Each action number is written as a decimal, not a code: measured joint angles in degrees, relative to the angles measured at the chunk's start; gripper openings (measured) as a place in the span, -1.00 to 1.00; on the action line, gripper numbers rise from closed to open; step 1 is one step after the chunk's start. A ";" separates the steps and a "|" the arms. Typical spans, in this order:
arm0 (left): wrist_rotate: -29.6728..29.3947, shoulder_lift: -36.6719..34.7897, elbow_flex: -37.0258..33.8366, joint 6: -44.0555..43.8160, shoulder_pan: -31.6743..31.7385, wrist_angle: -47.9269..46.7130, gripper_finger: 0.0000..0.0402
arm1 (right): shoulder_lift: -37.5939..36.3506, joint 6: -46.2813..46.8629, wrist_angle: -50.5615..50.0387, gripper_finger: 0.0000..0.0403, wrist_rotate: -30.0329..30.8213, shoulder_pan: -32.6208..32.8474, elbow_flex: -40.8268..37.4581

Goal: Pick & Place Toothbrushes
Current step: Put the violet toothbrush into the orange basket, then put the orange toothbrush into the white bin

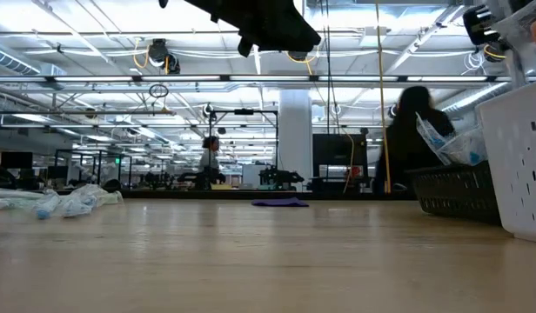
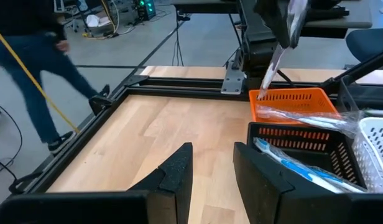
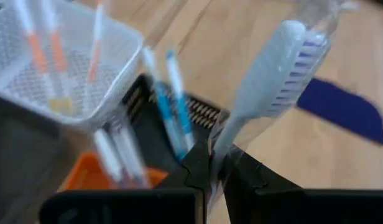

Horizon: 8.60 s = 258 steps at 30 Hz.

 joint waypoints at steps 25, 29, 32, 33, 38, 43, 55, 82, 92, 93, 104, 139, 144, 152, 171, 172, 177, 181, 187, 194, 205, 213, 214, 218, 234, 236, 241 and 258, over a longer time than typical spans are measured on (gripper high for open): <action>0.00 0.02 0.00 -5.61 4.38 -0.04 -0.41 | -3.09 -9.52 -7.81 -0.93 -14.15 -0.01 -5.39; 0.00 0.02 0.00 -5.63 4.75 -0.04 -0.41 | -5.63 -9.45 -6.33 -0.93 -14.34 -0.01 -5.41; 0.00 0.02 0.00 -5.63 4.75 -0.13 -0.41 | -6.66 -9.27 -6.26 -0.93 -14.23 -0.02 -5.50; 0.00 0.02 0.00 -5.63 4.75 -0.20 -0.41 | -6.85 -9.50 -6.10 -0.93 -14.25 -0.02 -5.82; 0.00 0.02 0.00 -5.60 4.75 -0.43 -0.41 | -7.00 -10.48 -5.79 -0.93 -13.88 -0.02 -6.88; 0.00 0.04 0.00 -5.63 4.75 -0.46 -0.41 | -7.63 -10.60 -5.78 -0.83 -13.90 -0.02 -6.88; 0.00 0.04 0.00 -5.78 4.68 -0.46 -0.41 | -9.57 -10.55 -5.82 -0.51 -14.02 -0.04 -6.91; 0.00 0.04 -0.02 -6.85 4.70 -0.41 -0.41 | -8.40 -8.58 -0.79 -0.42 -6.82 -0.09 -6.97; 0.00 0.04 -0.02 -8.26 4.59 -0.42 -0.41 | -1.14 -0.82 25.50 -0.45 2.67 -0.09 -6.97; 0.00 0.04 -0.02 -8.37 4.59 -0.45 -0.41 | 0.58 0.05 27.99 -0.45 2.62 -0.09 -6.97; -8.98 -6.08 -0.07 -22.81 6.15 -26.71 -0.41 | 24.81 3.04 54.89 -0.46 5.59 -4.89 -6.95; 1.88 -12.55 -10.52 -58.20 15.77 -83.82 -0.41 | 46.45 6.01 78.67 -0.46 3.20 -12.84 -6.95; 3.41 -14.87 -16.79 -60.89 17.24 -81.33 -0.41 | 46.45 6.01 78.46 -0.46 3.12 -12.83 -6.95; 5.03 -19.39 -23.71 -59.28 20.20 -67.80 -0.41 | 46.45 6.01 78.14 -0.46 2.28 -12.83 -6.95; 7.49 -19.37 -33.91 -60.58 27.08 -52.07 -0.41 | 46.45 6.03 87.62 -0.46 2.34 -12.83 -12.22; 7.78 -19.37 -34.33 -60.56 27.36 -52.06 -0.42 | 46.45 6.03 87.62 -0.46 2.34 -12.83 -12.22; 8.64 -19.48 -34.82 -59.64 27.68 -51.52 -0.60 | 46.43 6.03 87.62 -0.46 2.34 -12.83 -12.22; 8.76 -19.62 -34.82 -58.20 27.67 -48.78 -0.93 | 46.44 6.02 87.62 -0.46 2.34 -12.83 -12.22; 8.69 -19.56 -34.34 -58.14 27.66 -47.94 -0.94 | 46.42 6.39 87.58 -0.46 2.34 -12.83 -12.22; 5.24 -19.54 -30.13 -57.33 26.11 -52.16 -0.98 | 46.42 7.91 86.14 -0.46 2.31 -12.83 -12.22; -1.88 -19.56 -19.75 -52.45 21.79 -55.47 -0.99 | 46.42 9.61 84.12 -0.46 2.34 -12.83 -12.22; -5.41 -19.56 -15.54 -47.69 17.50 -54.87 -0.99 | 46.44 9.46 84.10 -0.46 2.36 -12.87 -12.22; -5.46 -19.56 -15.27 -47.12 16.84 -54.35 -0.98 | 46.43 9.46 84.10 -0.46 2.36 -12.95 -12.22; -7.35 -19.56 -14.77 -42.85 13.54 -50.32 -0.99 | 46.43 9.46 84.12 -0.46 2.38 -13.26 -12.22; -7.35 -19.56 -14.75 -27.07 0.55 -32.40 -0.99 | 48.91 16.90 94.21 -0.46 -9.38 -22.52 -12.20; -7.32 -19.56 -14.75 -26.24 -0.87 -30.83 -0.99 | 50.95 18.26 97.37 -0.46 -11.73 -23.52 -12.24; -7.34 -19.56 -14.75 -25.67 -3.66 -29.66 -0.99 | 58.22 21.24 109.80 -0.46 -14.80 -25.16 -12.22; -7.54 -19.39 -14.75 -24.54 -7.36 -26.41 -0.98 | 68.17 26.92 128.36 -0.46 -24.86 -27.78 -7.53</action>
